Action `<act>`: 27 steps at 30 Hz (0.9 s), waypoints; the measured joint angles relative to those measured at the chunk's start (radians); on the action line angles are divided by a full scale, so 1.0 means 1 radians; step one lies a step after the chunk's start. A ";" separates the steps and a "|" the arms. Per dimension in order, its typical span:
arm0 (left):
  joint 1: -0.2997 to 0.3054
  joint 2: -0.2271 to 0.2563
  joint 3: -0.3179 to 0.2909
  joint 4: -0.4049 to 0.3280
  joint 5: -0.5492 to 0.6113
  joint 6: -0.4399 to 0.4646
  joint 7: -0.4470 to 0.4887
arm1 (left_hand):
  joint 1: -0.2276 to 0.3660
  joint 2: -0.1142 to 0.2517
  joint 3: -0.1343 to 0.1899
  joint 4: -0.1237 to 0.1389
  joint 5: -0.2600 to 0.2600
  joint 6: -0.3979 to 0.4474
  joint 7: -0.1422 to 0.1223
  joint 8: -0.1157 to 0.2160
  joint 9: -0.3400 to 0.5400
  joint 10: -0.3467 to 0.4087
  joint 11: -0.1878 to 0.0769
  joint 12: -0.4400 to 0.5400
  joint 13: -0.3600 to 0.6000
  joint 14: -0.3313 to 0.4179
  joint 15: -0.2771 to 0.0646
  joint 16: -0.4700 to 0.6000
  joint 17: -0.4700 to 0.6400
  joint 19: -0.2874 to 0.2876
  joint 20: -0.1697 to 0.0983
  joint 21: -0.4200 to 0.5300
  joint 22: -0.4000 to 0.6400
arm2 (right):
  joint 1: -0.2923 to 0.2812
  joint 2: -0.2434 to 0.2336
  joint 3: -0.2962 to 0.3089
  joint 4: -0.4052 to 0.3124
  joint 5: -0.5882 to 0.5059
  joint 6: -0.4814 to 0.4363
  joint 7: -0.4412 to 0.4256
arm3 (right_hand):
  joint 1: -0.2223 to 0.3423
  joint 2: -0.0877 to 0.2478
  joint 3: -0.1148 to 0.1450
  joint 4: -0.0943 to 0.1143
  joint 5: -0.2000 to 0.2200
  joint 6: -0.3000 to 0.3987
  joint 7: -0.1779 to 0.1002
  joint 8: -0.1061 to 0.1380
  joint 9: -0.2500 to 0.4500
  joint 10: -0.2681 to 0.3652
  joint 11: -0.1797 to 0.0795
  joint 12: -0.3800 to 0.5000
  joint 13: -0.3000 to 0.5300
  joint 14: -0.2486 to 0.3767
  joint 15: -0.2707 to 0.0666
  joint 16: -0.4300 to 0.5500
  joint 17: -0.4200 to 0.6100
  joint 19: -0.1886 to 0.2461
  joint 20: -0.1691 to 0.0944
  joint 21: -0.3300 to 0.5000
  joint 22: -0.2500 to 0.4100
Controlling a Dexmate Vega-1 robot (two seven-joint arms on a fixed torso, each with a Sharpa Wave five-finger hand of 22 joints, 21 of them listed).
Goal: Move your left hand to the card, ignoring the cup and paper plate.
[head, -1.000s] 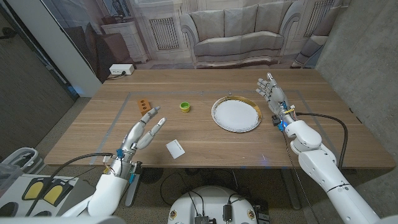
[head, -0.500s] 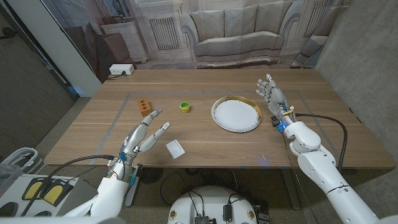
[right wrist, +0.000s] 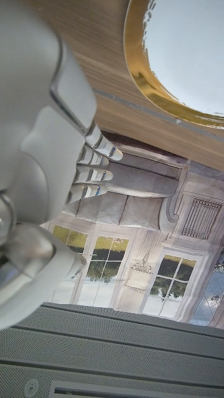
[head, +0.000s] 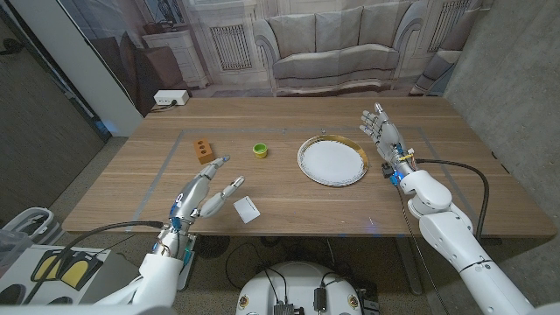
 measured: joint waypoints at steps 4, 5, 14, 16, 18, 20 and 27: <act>0.003 0.007 0.012 -0.015 0.026 0.050 0.018 | 0.003 0.003 0.000 0.000 0.000 0.003 -0.003 0.000 0.000 0.006 -0.006 0.000 0.000 0.000 0.000 0.000 0.000 0.000 0.000 0.000 0.000 | 0.000 0.000 0.000 0.001 0.002 0.000 0.001 | 0.000 0.000 0.000 0.000 0.000 0.000 0.000 0.000 0.000 0.002 0.002 0.000 0.000 0.000 0.000 0.000 0.000 0.004 -0.004 0.000 0.000; 0.003 0.010 0.014 -0.018 0.031 0.061 0.023 | 0.003 0.003 0.000 0.000 0.000 0.003 -0.003 0.000 0.000 0.007 -0.007 0.000 0.000 0.000 0.000 0.000 0.000 0.000 0.000 0.000 0.000 | 0.000 0.000 -0.001 0.002 0.003 0.000 0.001 | 0.000 0.000 0.000 0.000 0.000 0.000 0.000 0.000 0.000 0.002 0.002 0.000 0.000 0.000 0.000 0.000 0.000 0.004 -0.004 0.000 0.000; 0.004 0.035 0.035 -0.049 0.073 0.169 0.052 | 0.008 0.008 0.000 0.000 0.007 0.009 -0.009 0.000 0.000 0.007 -0.007 0.000 0.000 0.009 0.001 0.000 0.000 0.000 0.000 0.000 0.000 | 0.001 0.001 -0.002 0.003 0.005 -0.003 0.004 | 0.000 0.000 0.000 0.000 0.000 0.000 0.000 0.000 0.000 0.001 0.002 0.000 0.000 0.000 0.000 0.000 0.000 0.009 0.002 0.000 0.000; 0.004 0.042 0.040 -0.056 0.081 0.193 0.053 | 0.008 0.008 0.000 0.000 0.007 0.009 -0.009 0.000 0.000 0.007 -0.007 0.000 0.000 0.009 0.001 0.000 0.000 0.000 0.000 0.000 0.000 | 0.001 0.001 -0.002 0.003 0.005 -0.004 0.004 | 0.000 0.000 -0.003 -0.003 0.000 0.000 0.000 0.000 0.000 0.001 0.002 0.000 0.000 0.000 0.000 0.000 0.000 0.009 0.002 0.000 0.000; 0.004 0.049 0.045 -0.065 0.088 0.219 0.054 | 0.008 0.008 0.000 0.000 0.007 0.014 -0.003 0.000 0.000 0.007 -0.007 0.000 0.000 0.009 0.001 0.000 0.000 0.000 0.000 0.000 0.000 | 0.001 0.001 -0.002 0.002 0.005 -0.005 0.004 | 0.000 0.000 -0.003 -0.003 0.000 0.000 0.000 0.000 0.000 0.001 0.002 0.000 0.000 0.000 0.000 0.000 0.000 0.009 0.002 0.000 0.000; 0.005 0.055 0.048 -0.072 0.090 0.236 0.053 | 0.008 0.008 0.000 0.000 0.007 0.014 -0.003 0.000 0.000 0.007 -0.007 0.000 0.000 0.009 0.001 0.000 0.000 0.000 0.000 0.000 0.000 | 0.000 0.001 -0.002 0.001 0.005 -0.005 0.003 | 0.000 0.000 -0.003 -0.003 0.000 0.000 0.000 0.000 0.000 0.001 0.002 0.000 0.000 0.000 0.000 0.000 0.000 0.009 0.002 -0.007 0.000; 0.009 0.083 0.056 -0.102 0.088 0.302 0.035 | 0.010 0.010 0.000 0.000 0.007 0.014 -0.003 0.000 0.000 0.007 -0.007 0.000 0.000 0.009 0.001 0.000 0.000 0.000 0.000 -0.002 0.000 | -0.002 0.003 -0.002 -0.006 0.005 -0.009 0.000 | -0.002 0.002 -0.003 -0.003 0.000 0.000 0.000 0.000 0.000 0.001 0.002 0.000 0.000 0.000 0.000 0.000 0.000 0.009 0.002 -0.007 0.000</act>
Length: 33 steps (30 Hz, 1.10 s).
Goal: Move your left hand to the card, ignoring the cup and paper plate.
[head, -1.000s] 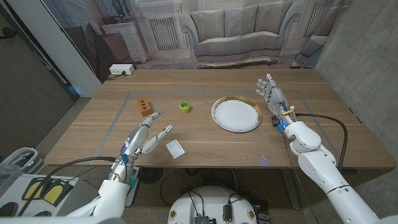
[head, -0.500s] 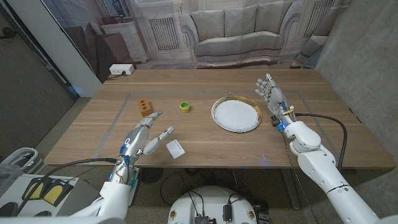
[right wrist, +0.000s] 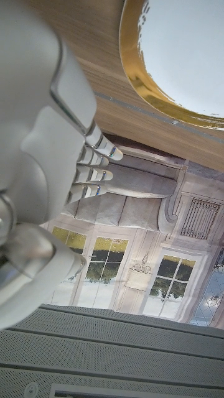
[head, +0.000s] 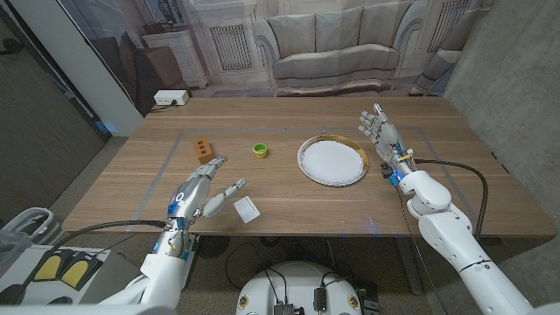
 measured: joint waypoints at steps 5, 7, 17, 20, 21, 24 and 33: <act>0.001 0.018 0.005 -0.015 -0.004 0.039 -0.011 | 0.000 0.000 -0.003 -0.003 0.000 0.000 0.000 0.000 0.000 0.000 0.000 0.000 0.000 0.000 0.000 0.000 0.000 0.000 0.000 -0.005 0.000 | -0.001 0.002 -0.001 -0.001 0.000 -0.001 -0.002 | -0.002 0.002 0.000 0.000 0.000 0.000 0.000 0.000 0.000 0.000 0.000 0.000 0.000 0.000 0.000 0.000 0.000 0.000 0.000 0.000 0.000; -0.001 0.026 0.010 -0.023 -0.005 0.061 -0.018 | 0.000 0.000 -0.004 -0.004 0.000 0.000 0.000 0.000 0.000 0.000 0.000 0.000 0.000 0.000 0.000 -0.001 0.000 0.000 0.000 -0.005 0.000 | -0.001 0.003 -0.002 -0.001 0.000 -0.001 -0.003 | -0.002 0.002 0.000 0.000 0.000 0.000 0.000 0.000 0.000 0.000 0.000 0.000 0.000 0.000 0.000 0.000 0.000 0.000 0.000 0.000 0.000; -0.024 0.052 0.040 -0.036 -0.006 0.136 -0.032 | 0.003 0.003 -0.004 -0.004 0.000 0.000 0.000 0.000 0.000 0.000 0.000 0.000 0.000 0.000 0.000 -0.008 0.000 0.000 0.000 -0.005 0.000 | 0.002 0.010 -0.005 0.003 0.000 -0.004 -0.007 | -0.002 0.002 0.000 0.000 0.000 0.000 0.000 0.000 0.000 0.000 0.000 0.000 0.000 0.000 0.000 0.000 0.000 0.000 0.000 -0.009 0.000; -0.031 0.058 0.048 -0.039 -0.005 0.151 -0.035 | 0.003 0.003 -0.004 -0.004 0.000 0.000 0.000 0.000 0.000 0.000 0.000 0.000 0.000 0.000 0.000 -0.008 0.000 0.000 0.000 -0.005 0.000 | 0.003 0.011 -0.005 0.004 -0.001 -0.004 -0.008 | -0.002 0.002 0.000 0.000 0.000 0.000 0.000 0.000 0.000 0.000 0.000 0.000 0.000 0.000 0.000 0.000 0.000 0.000 0.000 -0.009 0.000; -0.031 0.058 0.048 -0.039 -0.006 0.152 -0.035 | 0.003 0.003 -0.004 -0.004 0.000 0.000 0.000 0.000 0.000 0.000 0.000 0.000 0.000 0.000 0.000 -0.008 0.000 0.000 0.000 -0.005 0.000 | 0.003 0.011 -0.005 0.005 -0.001 -0.004 -0.008 | -0.002 0.002 0.000 0.000 0.000 0.000 0.000 0.000 0.000 0.000 0.000 0.000 0.000 0.000 0.000 0.000 0.000 0.000 0.000 -0.009 0.000; -0.045 0.070 0.065 -0.041 -0.005 0.172 -0.041 | 0.005 0.005 -0.004 -0.004 0.000 0.004 -0.004 0.000 0.000 0.000 0.000 0.000 0.000 0.000 0.000 -0.008 0.000 0.000 0.000 -0.005 0.000 | 0.003 0.012 -0.005 0.006 -0.001 -0.003 -0.009 | -0.002 0.002 0.000 0.000 0.000 0.000 0.000 0.000 0.000 0.000 0.000 0.000 0.000 0.000 0.000 0.000 0.000 0.000 0.000 -0.009 0.000; -0.079 0.092 0.099 -0.041 -0.012 0.197 -0.049 | 0.005 0.005 -0.004 -0.004 0.000 0.005 -0.006 -0.006 0.000 0.005 -0.005 0.000 0.000 0.000 0.000 -0.008 0.000 -0.004 -0.004 -0.013 0.000 | -0.003 0.012 -0.002 0.003 -0.003 0.003 -0.014 | -0.002 0.002 0.000 0.000 0.000 0.000 0.000 0.000 0.000 0.000 0.000 0.000 0.000 0.000 0.000 0.000 0.000 0.000 0.000 -0.015 0.000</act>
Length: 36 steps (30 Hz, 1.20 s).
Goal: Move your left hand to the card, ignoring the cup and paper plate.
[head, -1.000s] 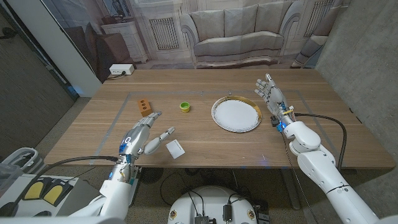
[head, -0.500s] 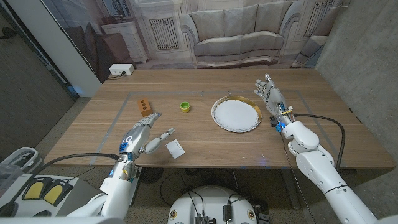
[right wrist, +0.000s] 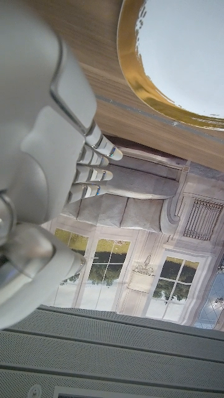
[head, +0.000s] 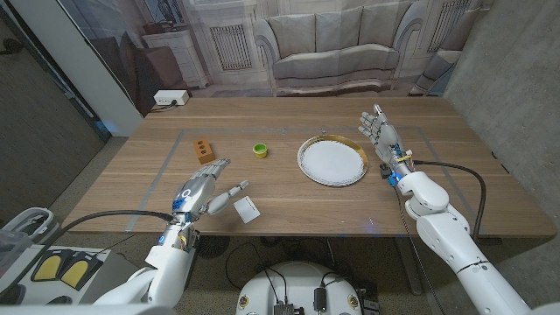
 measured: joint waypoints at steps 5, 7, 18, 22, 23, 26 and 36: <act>-0.020 0.012 0.024 0.003 -0.005 0.015 -0.007 | 0.000 0.000 0.000 0.000 0.000 0.000 0.000 0.000 0.000 0.002 0.002 0.000 0.000 0.000 0.000 0.000 0.000 0.000 0.000 0.000 0.000 | -0.005 0.000 0.003 -0.006 0.000 0.001 -0.005 | 0.000 0.000 0.000 0.000 0.000 0.000 0.000 0.000 0.000 0.000 0.000 0.000 0.000 0.000 0.000 0.000 0.000 0.000 0.000 0.000 0.000; -0.023 0.014 0.028 0.003 -0.005 0.025 -0.013 | 0.000 0.000 0.000 0.000 0.000 0.000 0.000 0.000 0.000 0.006 0.006 0.000 0.000 0.000 0.000 0.000 0.000 0.000 0.000 0.000 0.000 | -0.006 0.000 0.005 -0.007 0.000 0.001 -0.005 | 0.000 0.000 0.000 0.000 0.000 0.000 0.000 0.000 0.000 0.000 0.000 -0.008 0.000 0.000 0.000 0.000 0.000 0.000 0.000 0.000 0.000; -0.055 0.036 0.077 -0.009 -0.007 0.072 -0.036 | 0.004 0.004 0.000 0.000 0.008 0.004 0.004 0.000 0.000 0.005 0.006 -0.006 0.005 0.000 0.000 0.000 0.000 0.000 0.000 0.000 0.000 | -0.009 0.000 0.008 -0.018 0.000 0.002 -0.014 | 0.000 0.000 -0.004 -0.004 0.000 0.000 0.000 0.000 0.000 0.000 0.000 -0.008 0.000 0.000 0.000 0.000 0.000 0.011 0.000 -0.008 0.000; -0.064 0.040 0.089 -0.009 -0.013 0.080 -0.038 | 0.004 0.004 0.000 0.000 0.008 0.003 0.004 0.000 0.000 0.005 0.006 -0.006 0.005 0.000 0.000 0.000 0.000 -0.004 0.004 0.000 0.000 | -0.009 0.000 0.009 -0.021 -0.001 0.002 -0.017 | 0.000 0.000 -0.004 -0.004 0.000 0.000 0.000 0.000 0.000 0.004 0.004 -0.008 0.000 0.000 0.000 0.000 0.000 0.011 0.000 -0.008 0.000; -0.067 0.042 0.093 -0.009 -0.016 0.081 -0.038 | 0.004 0.004 0.000 0.000 0.008 0.003 0.004 0.000 0.000 0.005 0.006 -0.006 0.005 0.000 0.000 0.000 0.000 -0.004 0.004 0.000 0.000 | -0.010 0.000 0.009 -0.022 -0.001 0.002 -0.018 | 0.000 0.000 -0.004 -0.004 0.000 0.000 0.000 0.000 0.000 0.004 0.004 -0.008 0.000 0.000 0.000 0.000 0.000 0.011 0.000 -0.008 0.000; -0.074 0.044 0.102 -0.008 -0.023 0.086 -0.041 | 0.004 0.004 0.000 0.000 0.008 0.009 -0.002 0.000 0.000 0.005 0.006 -0.006 0.005 0.000 0.000 0.000 0.000 -0.004 0.004 0.000 0.000 | -0.010 0.000 0.009 -0.024 -0.002 0.001 -0.020 | 0.000 0.000 -0.004 -0.004 0.000 0.000 0.000 0.000 0.000 0.004 0.004 -0.008 0.000 0.000 0.000 0.000 0.000 0.011 0.000 -0.008 0.000; -0.100 0.049 0.134 0.005 -0.039 0.094 -0.045 | 0.004 0.004 0.000 0.000 0.008 0.009 -0.002 0.000 0.000 0.011 0.000 -0.006 0.005 0.000 0.000 0.000 0.000 -0.004 0.004 0.000 0.000 | -0.012 -0.001 0.010 -0.032 -0.006 -0.007 -0.025 | 0.000 0.000 -0.004 -0.004 0.000 0.004 -0.004 0.000 0.000 0.004 0.004 -0.008 0.000 0.000 0.000 0.000 0.000 0.011 0.000 -0.014 0.000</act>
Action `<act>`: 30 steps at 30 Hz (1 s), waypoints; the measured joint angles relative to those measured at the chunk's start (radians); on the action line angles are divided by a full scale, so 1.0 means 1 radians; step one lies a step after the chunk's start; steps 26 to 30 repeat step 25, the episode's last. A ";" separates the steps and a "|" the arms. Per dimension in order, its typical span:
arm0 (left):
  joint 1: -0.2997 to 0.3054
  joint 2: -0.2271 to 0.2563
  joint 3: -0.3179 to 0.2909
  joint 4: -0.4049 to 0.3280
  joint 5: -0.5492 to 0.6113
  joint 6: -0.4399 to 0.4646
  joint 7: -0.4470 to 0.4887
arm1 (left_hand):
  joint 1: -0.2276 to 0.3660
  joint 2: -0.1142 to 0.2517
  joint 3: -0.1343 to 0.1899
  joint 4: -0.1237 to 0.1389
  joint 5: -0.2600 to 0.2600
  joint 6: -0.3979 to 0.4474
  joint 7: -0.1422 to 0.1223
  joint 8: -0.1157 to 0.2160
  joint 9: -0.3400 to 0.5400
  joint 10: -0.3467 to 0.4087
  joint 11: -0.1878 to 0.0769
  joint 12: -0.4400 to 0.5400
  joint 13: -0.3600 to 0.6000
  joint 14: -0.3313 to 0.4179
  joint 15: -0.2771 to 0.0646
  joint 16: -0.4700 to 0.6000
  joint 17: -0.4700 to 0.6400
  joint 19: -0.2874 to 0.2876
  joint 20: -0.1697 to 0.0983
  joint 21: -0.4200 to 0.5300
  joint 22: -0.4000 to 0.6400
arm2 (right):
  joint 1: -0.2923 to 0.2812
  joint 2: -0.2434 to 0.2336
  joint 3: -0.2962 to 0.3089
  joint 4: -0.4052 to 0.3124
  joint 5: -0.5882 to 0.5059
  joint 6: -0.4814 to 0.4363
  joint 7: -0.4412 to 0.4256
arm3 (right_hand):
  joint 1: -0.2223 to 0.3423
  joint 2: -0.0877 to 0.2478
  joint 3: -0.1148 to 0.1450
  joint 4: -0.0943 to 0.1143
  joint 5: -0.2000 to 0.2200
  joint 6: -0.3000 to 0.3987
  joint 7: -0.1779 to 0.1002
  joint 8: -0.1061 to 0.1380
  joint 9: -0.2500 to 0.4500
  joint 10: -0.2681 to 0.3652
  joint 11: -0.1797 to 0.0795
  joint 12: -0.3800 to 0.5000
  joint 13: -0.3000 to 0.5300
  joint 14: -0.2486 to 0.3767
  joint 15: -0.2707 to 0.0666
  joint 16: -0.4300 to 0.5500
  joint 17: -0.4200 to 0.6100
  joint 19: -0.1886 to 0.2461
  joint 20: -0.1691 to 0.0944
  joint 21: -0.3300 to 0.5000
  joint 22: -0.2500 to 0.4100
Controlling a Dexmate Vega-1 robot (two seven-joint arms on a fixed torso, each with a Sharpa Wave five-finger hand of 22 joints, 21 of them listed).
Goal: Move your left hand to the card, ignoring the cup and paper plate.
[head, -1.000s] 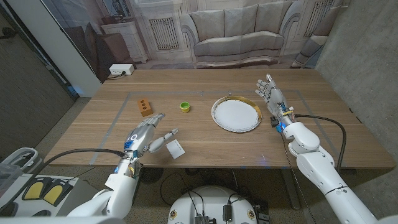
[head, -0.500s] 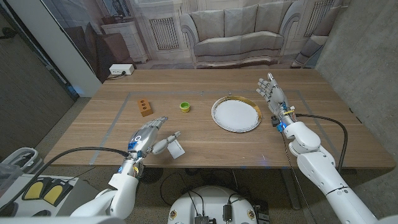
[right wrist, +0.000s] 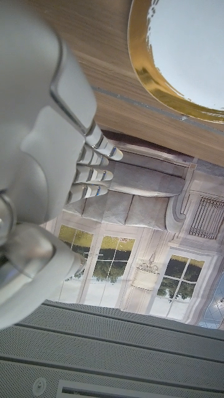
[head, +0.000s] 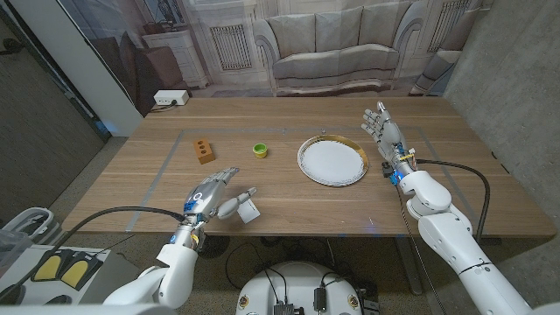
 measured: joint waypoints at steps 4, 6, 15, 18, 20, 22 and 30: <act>-0.008 0.001 0.009 0.005 -0.006 0.003 0.000 | 0.000 0.000 -0.002 -0.002 0.000 0.000 0.000 0.000 0.000 0.000 0.000 0.000 0.000 0.000 0.000 0.000 0.000 0.000 0.000 0.000 0.000 | 0.000 -0.001 0.000 -0.003 -0.001 -0.003 -0.001 | 0.000 0.000 0.000 0.000 0.000 0.000 0.000 0.000 0.000 0.000 0.000 0.000 0.000 0.000 0.000 0.000 0.000 0.000 0.000 -0.004 0.000; -0.013 0.002 0.016 0.007 -0.008 0.005 0.000 | 0.000 0.000 -0.004 -0.004 0.000 0.000 0.000 0.000 0.000 0.000 0.000 0.000 0.000 0.000 0.000 0.000 0.000 0.000 0.000 0.000 0.000 | 0.000 -0.001 0.000 -0.003 -0.002 -0.004 -0.001 | 0.000 0.000 0.000 0.000 0.000 0.000 0.000 0.000 0.000 0.000 0.000 0.000 0.000 0.000 0.000 0.000 0.000 0.000 0.000 -0.004 0.000; -0.028 0.000 0.037 0.020 -0.014 0.010 0.006 | 0.004 0.004 -0.004 -0.004 0.000 0.007 0.000 0.000 0.000 0.000 0.000 -0.003 0.000 0.000 0.000 0.000 0.000 -0.005 -0.006 0.000 0.000 | 0.002 -0.001 0.000 -0.003 -0.004 -0.005 -0.002 | 0.000 0.000 0.000 0.000 0.000 0.000 0.000 0.000 0.000 0.000 0.000 0.000 0.000 0.000 0.000 0.000 0.000 0.000 0.000 -0.008 0.000; -0.031 -0.002 0.043 0.023 -0.018 0.013 0.012 | 0.004 0.004 -0.004 -0.004 0.000 0.007 0.000 0.000 0.000 0.000 0.000 -0.006 0.000 0.000 0.000 0.000 0.000 -0.005 -0.005 0.000 0.000 | 0.003 0.000 -0.003 0.002 -0.004 -0.005 -0.001 | 0.000 0.000 0.000 0.000 0.000 0.000 0.000 0.000 0.000 0.000 0.000 0.000 0.000 0.000 0.000 0.000 0.000 0.000 0.000 -0.008 0.000; -0.033 -0.003 0.047 0.025 -0.020 0.015 0.014 | 0.004 0.004 -0.004 -0.004 0.000 0.007 0.000 0.000 0.000 0.000 0.000 -0.006 0.000 0.000 0.000 0.000 0.000 -0.005 -0.006 0.000 0.000 | 0.005 0.000 -0.004 0.004 -0.005 -0.005 0.000 | 0.000 0.000 0.000 0.000 0.000 0.000 0.000 0.000 0.000 0.000 0.000 0.000 0.000 0.000 0.000 0.000 0.000 0.000 0.000 -0.008 0.000; -0.034 -0.003 0.049 0.027 -0.021 0.016 0.015 | 0.007 0.007 -0.004 -0.004 0.000 0.007 0.000 0.000 0.000 0.000 0.000 -0.006 0.000 0.000 0.000 0.000 0.000 -0.005 -0.005 0.000 0.000 | 0.006 0.001 -0.005 0.005 -0.005 -0.005 0.001 | 0.000 0.000 0.000 0.000 0.000 0.000 0.000 0.000 0.000 0.000 0.000 0.000 0.000 0.000 0.000 0.000 0.000 0.000 0.000 -0.011 0.000; -0.037 -0.003 0.053 0.028 -0.026 0.017 0.019 | 0.007 0.007 -0.004 -0.004 0.000 0.008 -0.001 -0.004 0.000 0.000 0.000 -0.006 0.000 0.000 0.000 0.000 0.000 -0.005 -0.005 0.000 0.000 | 0.008 0.002 -0.007 0.008 -0.005 -0.005 0.003 | -0.007 0.007 0.000 0.000 0.000 0.000 0.000 0.000 0.000 0.000 0.000 0.000 0.000 0.000 0.000 0.000 0.000 0.000 0.000 -0.011 0.000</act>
